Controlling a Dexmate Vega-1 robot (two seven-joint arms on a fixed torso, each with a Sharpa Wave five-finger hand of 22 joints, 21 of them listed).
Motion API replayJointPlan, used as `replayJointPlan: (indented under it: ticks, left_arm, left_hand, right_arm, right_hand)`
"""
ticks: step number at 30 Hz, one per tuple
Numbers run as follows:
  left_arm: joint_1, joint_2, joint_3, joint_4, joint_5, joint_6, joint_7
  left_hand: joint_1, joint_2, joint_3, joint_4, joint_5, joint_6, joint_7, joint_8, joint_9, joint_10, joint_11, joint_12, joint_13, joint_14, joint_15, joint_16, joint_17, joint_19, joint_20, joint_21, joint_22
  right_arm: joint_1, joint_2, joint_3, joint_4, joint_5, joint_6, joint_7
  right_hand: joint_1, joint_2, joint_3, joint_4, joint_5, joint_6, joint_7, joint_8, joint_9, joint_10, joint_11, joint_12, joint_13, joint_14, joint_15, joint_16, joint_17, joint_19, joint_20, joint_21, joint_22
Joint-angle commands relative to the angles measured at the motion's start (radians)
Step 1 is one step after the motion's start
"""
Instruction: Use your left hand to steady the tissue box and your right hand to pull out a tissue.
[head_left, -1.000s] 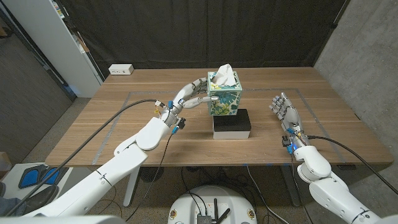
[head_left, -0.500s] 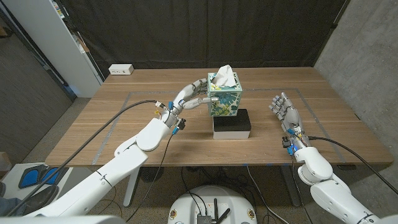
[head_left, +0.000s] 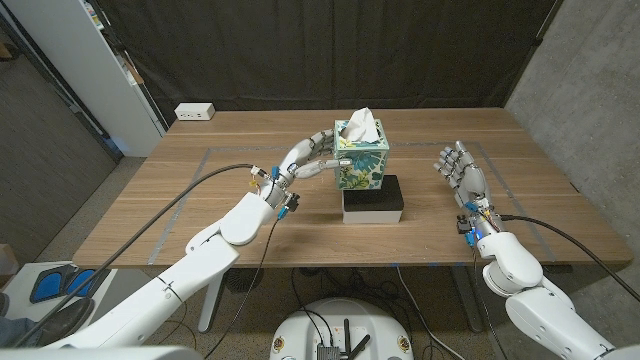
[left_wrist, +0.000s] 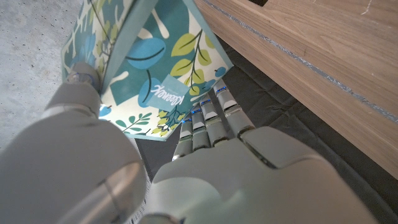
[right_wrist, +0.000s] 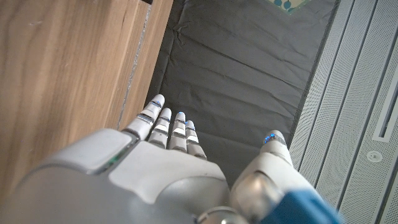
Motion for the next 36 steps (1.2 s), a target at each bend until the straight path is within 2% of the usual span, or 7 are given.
replayJointPlan:
  ticks: [1,5,17,22,29,33,36]
  left_arm:
    - [0.0,-0.002,0.001,0.02,-0.007,-0.022,-0.006]
    - [0.004,-0.006,-0.001,0.027,0.021,-0.038,0.016]
    - [-0.006,-0.012,0.009,0.037,0.005,-0.034,-0.007]
    - [-0.009,-0.01,0.011,0.034,0.006,-0.03,-0.012]
    - [-0.012,-0.01,0.012,0.032,0.007,-0.021,-0.012]
    - [-0.016,-0.009,0.014,0.03,0.018,-0.015,-0.01]
    - [-0.018,-0.012,0.015,0.034,0.004,-0.019,-0.018]
  left_hand:
    - [0.133,0.136,0.002,0.0,0.006,0.007,0.038,0.002,0.006,0.01,-0.002,0.003,0.005,0.011,-0.002,0.0,0.004,0.009,-0.003,0.008,0.006]
    - [0.135,0.138,0.001,0.0,0.007,0.008,0.037,0.001,0.006,0.009,-0.003,0.003,0.005,0.011,-0.003,0.0,0.005,0.008,-0.003,0.008,0.006]
    - [0.137,0.14,-0.003,0.001,0.007,0.011,0.035,0.001,0.007,0.01,-0.006,0.002,0.008,0.013,-0.005,-0.001,0.005,0.009,-0.004,0.008,0.006]
    - [0.138,0.141,-0.005,0.0,0.008,0.011,0.034,0.001,0.008,0.011,-0.004,0.001,0.009,0.012,-0.006,-0.001,0.005,0.01,-0.004,0.008,0.006]
    - [0.14,0.143,-0.006,0.001,0.008,0.011,0.034,0.0,0.008,0.012,-0.006,0.001,0.01,0.013,-0.006,-0.002,0.006,0.009,-0.004,0.008,0.006]
    - [0.141,0.143,-0.007,0.0,0.008,0.013,0.034,0.0,0.008,0.012,-0.006,0.001,0.011,0.012,-0.005,-0.002,0.006,0.009,-0.003,0.008,0.006]
    - [0.142,0.144,-0.008,0.0,0.009,0.013,0.034,0.0,0.009,0.013,-0.006,0.001,0.012,0.013,-0.005,-0.002,0.006,0.009,-0.003,0.008,0.006]
  right_arm:
    - [-0.046,-0.03,0.057,-0.127,-0.005,-0.11,-0.051]
    - [-0.042,-0.03,0.065,-0.13,0.023,-0.098,-0.01]
    - [-0.054,-0.027,0.11,-0.193,-0.047,-0.121,-0.048]
    - [-0.069,-0.032,0.138,-0.234,-0.049,-0.166,-0.059]
    - [-0.082,-0.029,0.18,-0.273,-0.027,-0.179,-0.034]
    - [-0.096,-0.034,0.21,-0.32,-0.053,-0.221,-0.055]
    - [-0.098,-0.02,0.226,-0.342,-0.035,-0.235,-0.054]
  right_hand:
    - [0.005,0.007,-0.002,0.0,0.001,0.001,0.007,0.001,0.004,0.004,0.005,0.004,0.001,0.007,0.003,0.002,0.001,0.002,0.003,-0.002,0.004]
    - [0.005,0.008,-0.002,0.0,0.001,-0.004,0.01,-0.001,0.004,-0.001,0.004,0.002,0.001,0.005,0.004,0.001,0.001,-0.004,0.002,-0.004,0.004]
    - [0.005,0.008,-0.002,0.0,0.001,-0.001,0.004,0.0,0.004,-0.002,0.004,0.002,0.001,0.003,0.005,0.0,0.001,-0.004,0.004,-0.004,0.004]
    - [0.005,0.009,-0.001,0.0,0.002,-0.001,0.006,-0.001,0.004,-0.001,0.006,0.002,0.002,0.003,0.006,0.0,0.001,-0.004,0.004,-0.004,0.004]
    - [0.005,0.009,-0.001,0.0,0.002,0.0,0.008,-0.001,0.004,-0.001,0.003,0.002,0.002,0.003,0.006,0.0,0.001,-0.004,0.003,-0.004,0.004]
    - [0.005,0.01,-0.001,0.0,0.002,-0.001,0.007,-0.001,0.004,0.0,0.005,0.002,0.002,0.004,0.005,0.0,0.001,-0.003,0.003,-0.003,0.004]
    - [0.005,0.01,-0.001,0.0,0.002,-0.001,0.007,-0.001,0.004,0.0,0.005,0.002,0.002,0.003,0.005,0.0,0.001,-0.003,0.003,-0.003,0.004]
